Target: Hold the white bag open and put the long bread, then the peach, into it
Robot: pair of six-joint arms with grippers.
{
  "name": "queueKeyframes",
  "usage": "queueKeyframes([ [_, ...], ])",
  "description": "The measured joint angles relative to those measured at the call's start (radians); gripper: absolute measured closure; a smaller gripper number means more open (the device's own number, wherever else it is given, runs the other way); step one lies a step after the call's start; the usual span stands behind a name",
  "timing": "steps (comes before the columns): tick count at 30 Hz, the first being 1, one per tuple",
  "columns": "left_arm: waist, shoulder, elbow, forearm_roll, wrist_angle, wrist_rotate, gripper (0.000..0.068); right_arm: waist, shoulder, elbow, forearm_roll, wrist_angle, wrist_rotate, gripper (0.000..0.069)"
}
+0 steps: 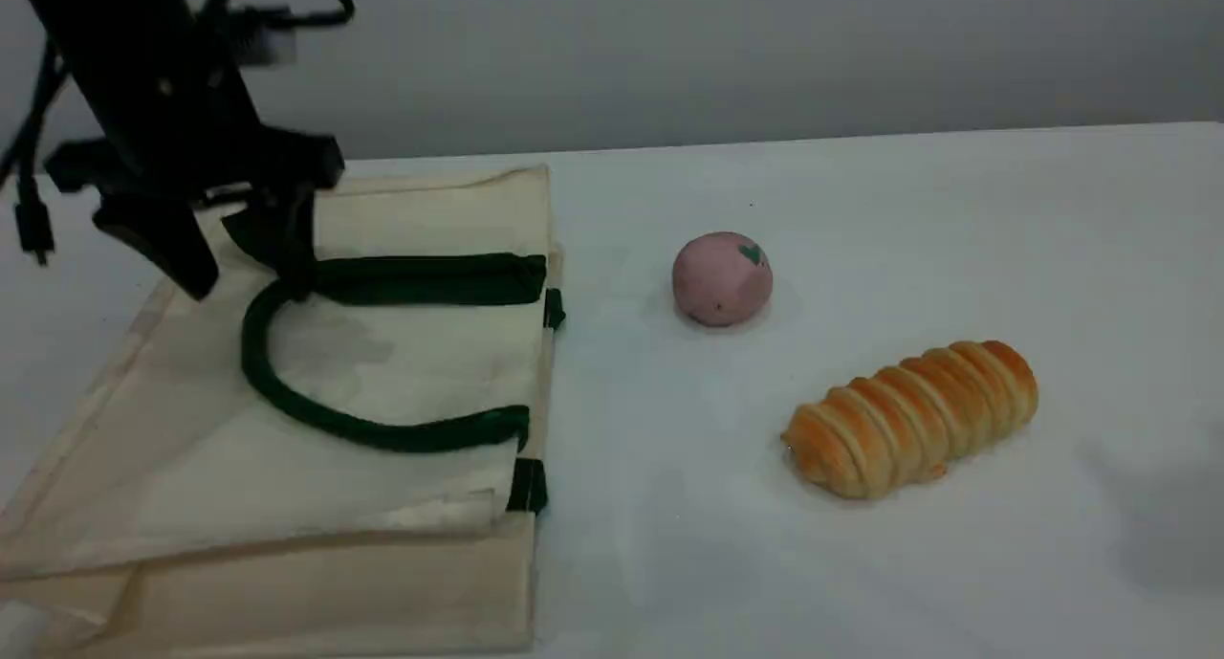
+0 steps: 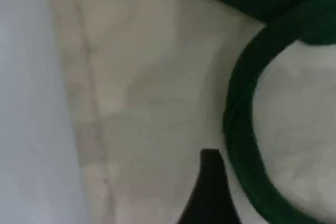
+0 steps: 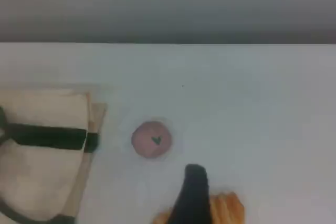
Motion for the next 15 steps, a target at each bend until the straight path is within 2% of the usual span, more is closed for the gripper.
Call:
queueKeyframes([
  [3,0.0,0.033,0.0,0.007,0.004,-0.016,0.0164,0.0,0.0,0.0,-0.001,0.001,0.0,0.0106],
  [8,0.0,0.048,0.0,0.07,0.007,-0.054,0.0164,0.0,0.0,0.0,-0.002,0.008,0.0,0.0106],
  [15,0.0,0.087,0.0,0.069,-0.014,-0.053,0.0164,0.0,0.0,0.0,-0.002,0.008,0.0,0.0106],
])
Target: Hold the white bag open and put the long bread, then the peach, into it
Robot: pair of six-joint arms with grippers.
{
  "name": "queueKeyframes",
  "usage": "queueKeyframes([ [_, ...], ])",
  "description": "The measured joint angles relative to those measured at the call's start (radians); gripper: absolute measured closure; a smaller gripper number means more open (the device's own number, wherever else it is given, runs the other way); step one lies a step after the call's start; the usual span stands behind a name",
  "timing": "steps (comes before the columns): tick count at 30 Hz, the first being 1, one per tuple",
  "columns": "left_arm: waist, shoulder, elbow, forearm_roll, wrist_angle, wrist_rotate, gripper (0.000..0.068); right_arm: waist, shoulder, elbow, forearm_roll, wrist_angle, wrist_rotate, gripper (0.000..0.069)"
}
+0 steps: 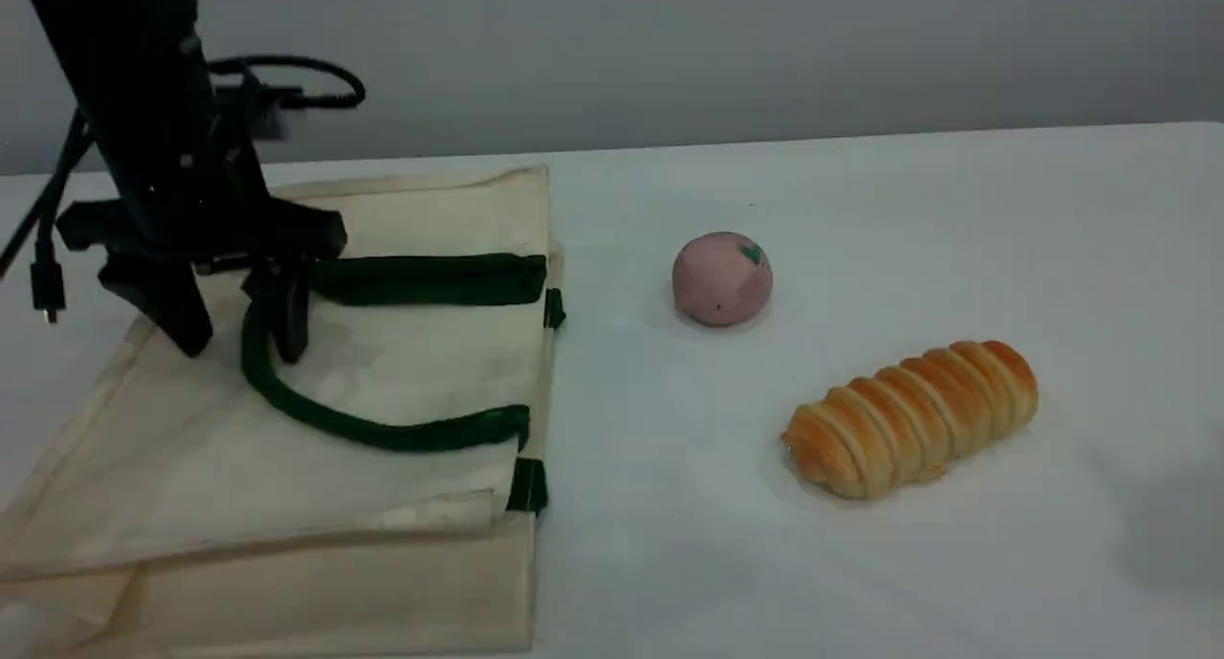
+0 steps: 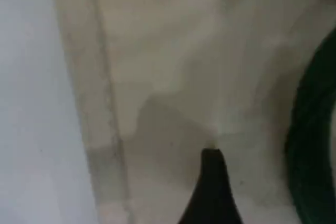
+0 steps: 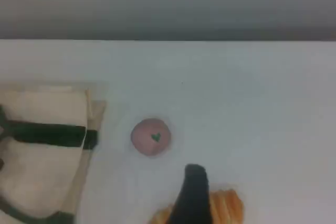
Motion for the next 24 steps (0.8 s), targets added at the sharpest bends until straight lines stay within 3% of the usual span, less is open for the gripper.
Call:
queueKeyframes([
  [5,0.0,0.014,0.0,-0.001,-0.016,0.0,0.0167,0.0,0.0,0.0,0.0,0.0,0.0,0.0106],
  [8,0.0,0.015,0.0,-0.003,-0.027,0.0,0.0206,0.0,0.0,0.0,0.0,0.0,0.0,0.0106],
  [10,0.0,0.015,0.0,-0.003,-0.032,0.0,0.0278,0.0,0.0,0.0,0.0,0.0,0.0,0.0106],
  [16,0.0,0.015,0.0,-0.007,-0.049,0.038,0.0588,0.0,0.0,0.0,0.0,0.0,0.0,0.0106],
  [20,0.0,0.011,0.0,-0.007,-0.051,0.046,0.0593,0.0,0.0,0.0,0.0,0.0,0.0,0.0106],
  [24,0.0,-0.015,-0.036,-0.007,0.0,0.124,0.0593,0.0,0.0,0.0,0.0,0.0,0.0,0.0107],
])
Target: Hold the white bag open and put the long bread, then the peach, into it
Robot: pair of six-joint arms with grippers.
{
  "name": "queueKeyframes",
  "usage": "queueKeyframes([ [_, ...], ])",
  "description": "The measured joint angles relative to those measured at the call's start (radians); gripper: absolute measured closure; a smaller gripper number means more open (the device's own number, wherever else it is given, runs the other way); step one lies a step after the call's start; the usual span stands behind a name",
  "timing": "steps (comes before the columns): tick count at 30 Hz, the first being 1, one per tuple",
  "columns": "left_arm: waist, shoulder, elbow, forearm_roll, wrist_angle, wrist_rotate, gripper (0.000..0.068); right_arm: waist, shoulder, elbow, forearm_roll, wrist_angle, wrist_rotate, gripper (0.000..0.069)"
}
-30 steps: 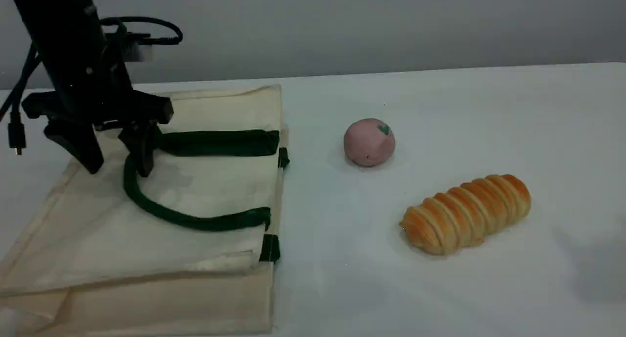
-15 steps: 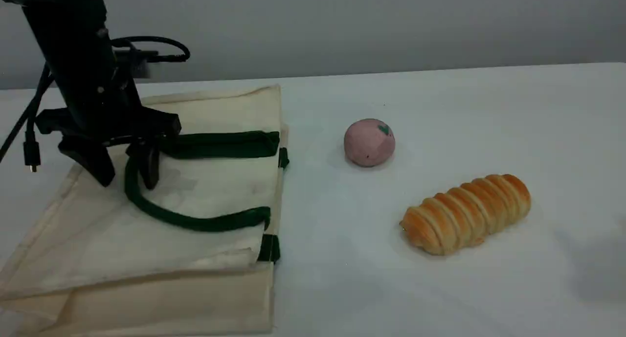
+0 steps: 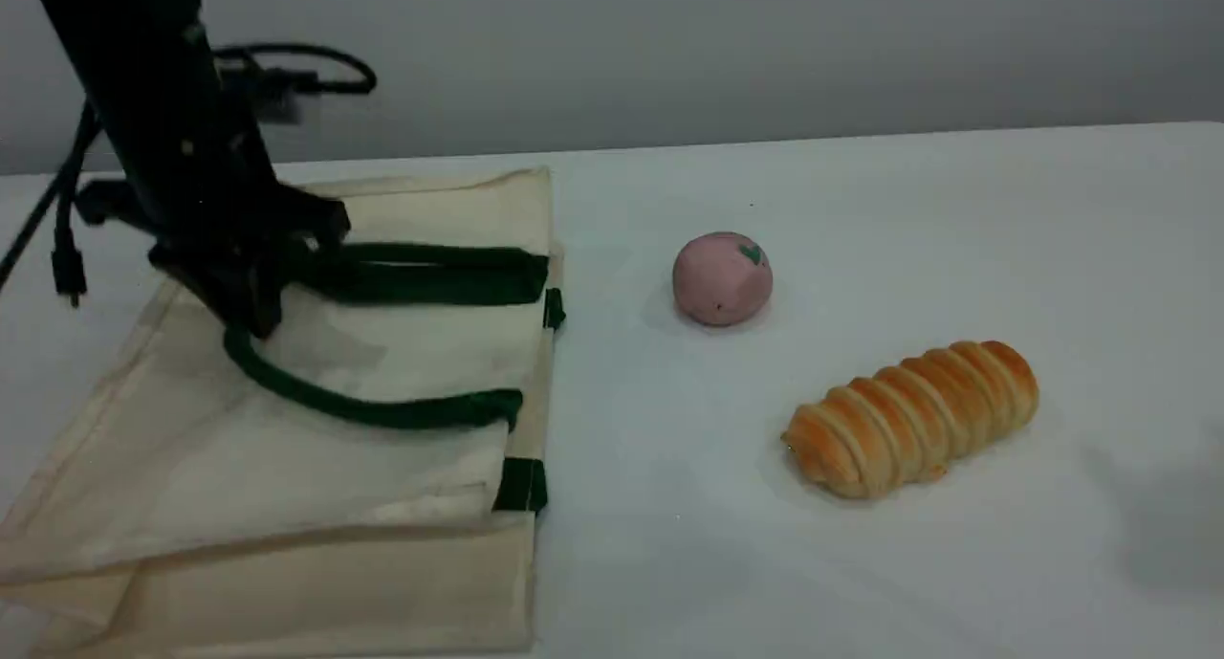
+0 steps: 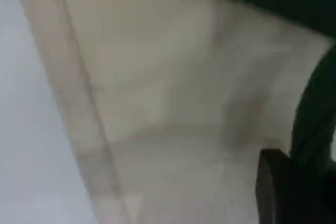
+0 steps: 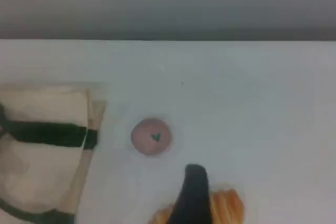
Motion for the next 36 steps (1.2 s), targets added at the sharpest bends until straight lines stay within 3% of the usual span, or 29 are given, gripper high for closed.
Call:
queueKeyframes([
  [5,0.0,-0.037,-0.098,0.001,0.127,0.031,0.0593,0.0,0.0,0.0,0.001,0.0,0.0,0.0107],
  [14,0.0,-0.052,-0.352,-0.072,0.395,0.229,0.0593,0.0,0.034,0.002,0.007,0.043,-0.001,0.0107],
  [20,0.0,-0.054,-0.478,-0.163,0.403,0.316,0.0593,0.0,0.108,0.002,0.014,0.05,-0.005,0.0107],
  [29,0.0,-0.108,-0.5,-0.418,0.404,0.536,0.0593,0.0,0.262,0.002,0.04,0.078,-0.009,0.0107],
  [36,0.0,-0.211,-0.514,-0.435,0.404,0.615,0.0593,0.0,0.37,0.002,0.054,0.097,-0.014,0.0107],
])
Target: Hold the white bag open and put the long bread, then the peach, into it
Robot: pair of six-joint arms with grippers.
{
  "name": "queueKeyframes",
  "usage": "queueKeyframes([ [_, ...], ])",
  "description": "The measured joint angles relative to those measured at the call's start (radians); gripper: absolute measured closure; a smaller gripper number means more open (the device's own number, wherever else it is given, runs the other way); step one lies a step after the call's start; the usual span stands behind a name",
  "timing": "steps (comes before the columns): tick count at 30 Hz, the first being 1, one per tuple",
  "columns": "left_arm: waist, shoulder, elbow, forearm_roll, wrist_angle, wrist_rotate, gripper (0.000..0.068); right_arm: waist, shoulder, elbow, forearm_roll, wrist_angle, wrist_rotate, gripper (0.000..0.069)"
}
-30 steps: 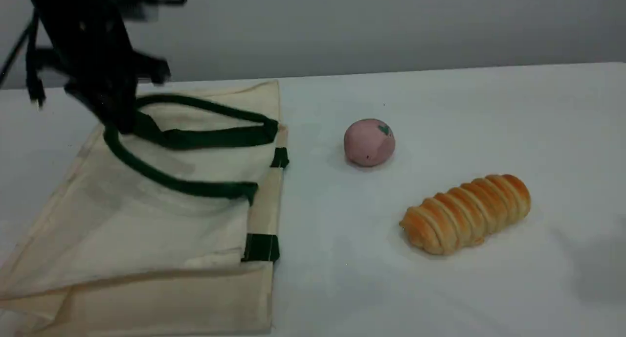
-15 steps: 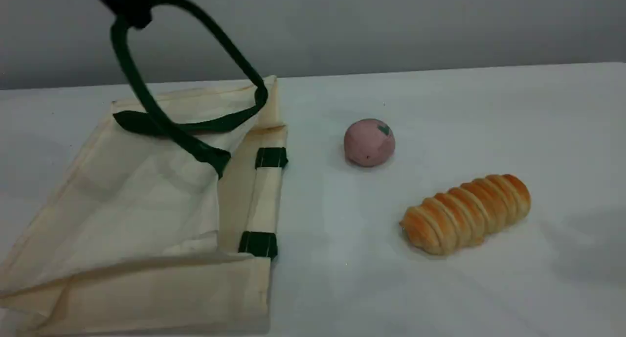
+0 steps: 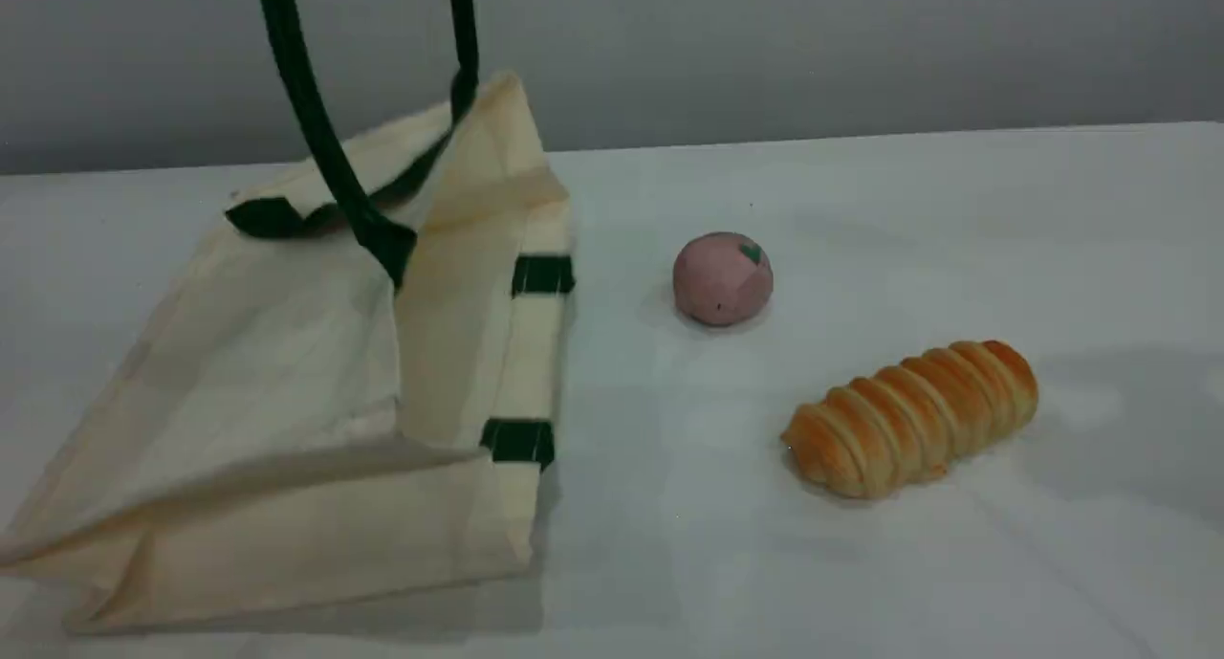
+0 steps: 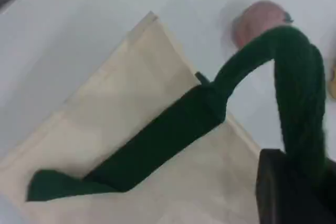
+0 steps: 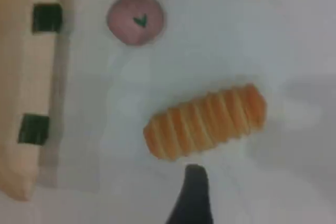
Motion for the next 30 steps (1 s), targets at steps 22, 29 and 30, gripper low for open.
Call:
queueKeyframes([
  [22,0.0,-0.133,-0.005,-0.036,-0.004,0.205,0.0593,0.001,0.185,0.0,0.14,0.06,0.001,0.0107],
  [29,0.0,-0.132,-0.005,-0.033,-0.004,0.205,0.0593,0.014,0.281,0.0,0.178,0.089,0.001,0.0107],
  [30,0.0,-0.132,-0.005,-0.033,-0.004,0.205,0.0593,0.024,0.293,0.0,0.178,0.082,0.003,0.0107],
])
